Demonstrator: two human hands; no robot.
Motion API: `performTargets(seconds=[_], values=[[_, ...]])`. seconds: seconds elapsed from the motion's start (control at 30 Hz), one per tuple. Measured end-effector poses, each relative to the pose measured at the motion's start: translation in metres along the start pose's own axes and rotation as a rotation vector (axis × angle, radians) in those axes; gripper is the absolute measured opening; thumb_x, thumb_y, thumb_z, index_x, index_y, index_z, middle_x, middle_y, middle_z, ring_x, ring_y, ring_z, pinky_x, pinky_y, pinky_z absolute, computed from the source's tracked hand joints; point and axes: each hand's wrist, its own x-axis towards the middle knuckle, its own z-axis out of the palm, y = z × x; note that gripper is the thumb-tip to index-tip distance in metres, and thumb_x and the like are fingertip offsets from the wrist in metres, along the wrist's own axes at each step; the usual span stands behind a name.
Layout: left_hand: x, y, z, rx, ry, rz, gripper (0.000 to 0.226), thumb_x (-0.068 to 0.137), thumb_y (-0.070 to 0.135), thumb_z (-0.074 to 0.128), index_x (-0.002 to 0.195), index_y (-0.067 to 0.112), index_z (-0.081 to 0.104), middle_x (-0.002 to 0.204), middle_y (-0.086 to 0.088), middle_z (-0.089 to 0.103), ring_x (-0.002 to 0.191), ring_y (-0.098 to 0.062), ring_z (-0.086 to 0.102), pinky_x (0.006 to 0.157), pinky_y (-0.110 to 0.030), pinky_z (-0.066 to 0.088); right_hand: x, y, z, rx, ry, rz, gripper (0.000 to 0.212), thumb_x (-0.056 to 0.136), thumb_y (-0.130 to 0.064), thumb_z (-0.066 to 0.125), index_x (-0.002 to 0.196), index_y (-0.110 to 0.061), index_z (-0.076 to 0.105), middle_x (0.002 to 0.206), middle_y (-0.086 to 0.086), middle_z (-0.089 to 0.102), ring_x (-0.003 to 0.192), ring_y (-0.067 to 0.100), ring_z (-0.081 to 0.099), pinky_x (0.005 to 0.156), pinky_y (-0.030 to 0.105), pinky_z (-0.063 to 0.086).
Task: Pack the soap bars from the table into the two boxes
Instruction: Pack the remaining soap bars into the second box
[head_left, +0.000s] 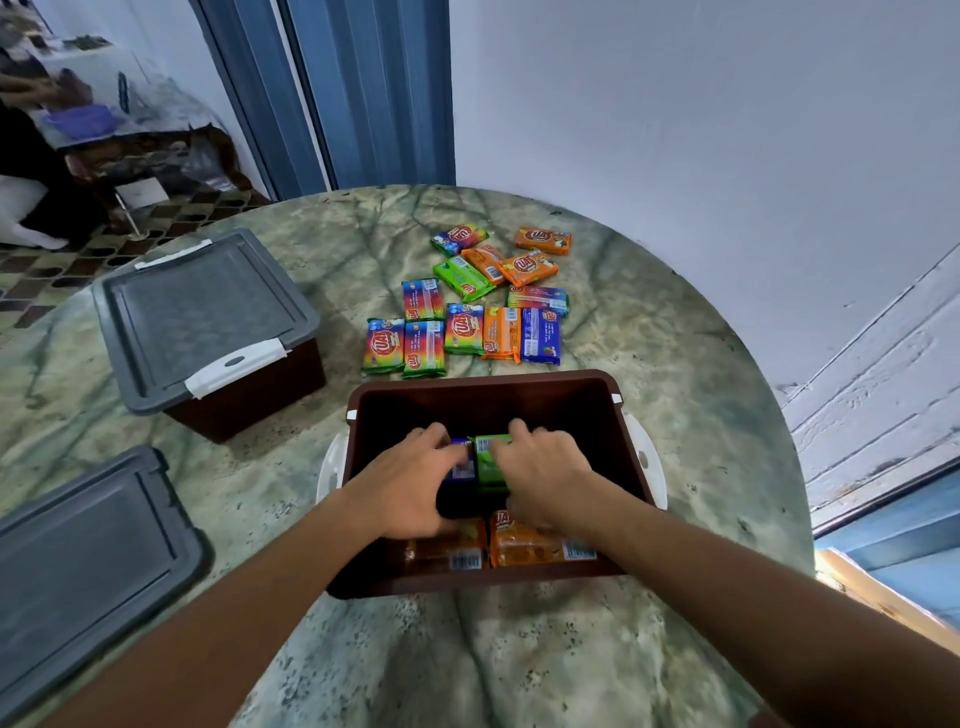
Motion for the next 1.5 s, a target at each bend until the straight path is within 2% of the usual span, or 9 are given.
performTargets(seconds=[0.17, 0.37, 0.5, 0.73, 0.9, 1.0, 1.07, 1.3, 1.5], values=[[-0.015, -0.002, 0.013, 0.036, -0.243, 0.044, 0.052, 0.078, 0.030, 0.070, 0.125, 0.027, 0.049, 0.122, 0.000, 0.058, 0.112, -0.020, 0.055, 0.093, -0.035, 0.046, -0.020, 0.018, 0.016, 0.068, -0.204, -0.201, 0.043, 0.086, -0.022, 0.063, 0.126, -0.016, 0.048, 0.117, 0.011, 0.058, 0.104, 0.031, 0.059, 0.081, 0.041, 0.049], [-0.010, 0.004, 0.020, 0.017, -0.200, 0.103, 0.062, 0.084, 0.018, 0.062, 0.139, 0.032, 0.039, 0.123, -0.005, 0.056, 0.112, -0.023, 0.055, 0.094, -0.038, 0.045, -0.020, 0.024, 0.030, 0.147, -0.171, -0.255, 0.060, 0.080, -0.034, 0.068, 0.133, -0.021, 0.045, 0.123, 0.008, 0.058, 0.110, 0.029, 0.059, 0.086, 0.041, 0.052], [-0.008, -0.003, 0.025, 0.095, -0.196, 0.106, 0.078, 0.078, 0.033, 0.070, 0.144, 0.037, 0.029, 0.129, -0.004, 0.048, 0.117, -0.024, 0.051, 0.094, -0.040, 0.046, -0.022, 0.025, 0.033, 0.034, -0.122, -0.274, 0.074, 0.082, -0.045, 0.066, 0.143, -0.023, 0.032, 0.130, 0.011, 0.050, 0.115, 0.033, 0.053, 0.085, 0.043, 0.050], [0.000, 0.014, 0.027, 0.395, -0.124, 0.037, 0.059, 0.088, 0.030, 0.061, 0.137, 0.008, 0.035, 0.135, -0.017, 0.037, 0.122, -0.036, 0.041, 0.087, -0.049, 0.050, -0.019, 0.017, 0.024, -0.174, -0.063, -0.341, 0.078, 0.082, -0.041, 0.067, 0.143, -0.014, 0.027, 0.138, 0.018, 0.036, 0.117, 0.037, 0.048, 0.084, 0.044, 0.049], [0.003, 0.009, 0.022, 0.513, 0.011, 0.026, 0.074, 0.052, 0.036, 0.088, 0.114, 0.010, 0.058, 0.110, -0.017, 0.056, 0.095, -0.032, 0.057, 0.059, -0.041, 0.053, -0.009, 0.019, 0.022, -0.201, -0.039, -0.417, 0.079, 0.078, -0.033, 0.073, 0.141, -0.014, 0.029, 0.137, 0.016, 0.036, 0.120, 0.034, 0.044, 0.083, 0.045, 0.050], [0.007, 0.005, 0.026, 0.421, -0.083, -0.080, 0.103, 0.066, 0.049, 0.078, 0.144, 0.016, 0.019, 0.146, -0.018, 0.023, 0.127, -0.036, 0.034, 0.086, -0.047, 0.049, -0.008, 0.028, 0.019, -0.167, -0.073, -0.318, 0.086, 0.073, -0.046, 0.075, 0.138, -0.014, 0.030, 0.135, 0.014, 0.039, 0.119, 0.031, 0.046, 0.082, 0.042, 0.049], [0.009, 0.005, 0.020, 0.367, -0.099, -0.118, 0.117, 0.064, 0.059, 0.075, 0.149, 0.017, 0.006, 0.149, -0.016, 0.017, 0.132, -0.036, 0.027, 0.093, -0.048, 0.046, -0.011, 0.031, 0.020, -0.214, -0.096, -0.198, 0.093, 0.068, -0.059, 0.073, 0.135, -0.011, 0.031, 0.131, 0.015, 0.044, 0.110, 0.032, 0.054, 0.074, 0.039, 0.050], [0.018, 0.018, 0.019, 0.449, -0.112, -0.091, 0.116, 0.061, 0.059, 0.076, 0.145, 0.004, 0.018, 0.137, -0.021, 0.033, 0.123, -0.040, 0.035, 0.088, -0.049, 0.051, 0.009, 0.005, 0.030, -0.218, -0.037, -0.201, 0.075, 0.073, -0.067, 0.061, 0.116, -0.008, 0.047, 0.108, 0.013, 0.063, 0.086, 0.027, 0.064, 0.061, 0.032, 0.041], [0.021, 0.016, 0.028, 0.475, -0.087, -0.028, 0.103, 0.066, 0.061, 0.071, 0.139, 0.005, 0.024, 0.146, -0.022, 0.022, 0.128, -0.041, 0.028, 0.087, -0.051, 0.051, 0.002, 0.017, 0.021, 0.081, -0.127, -0.021, 0.090, 0.071, -0.068, 0.064, 0.134, -0.011, 0.035, 0.123, 0.014, 0.054, 0.105, 0.032, 0.059, 0.081, 0.039, 0.049]])
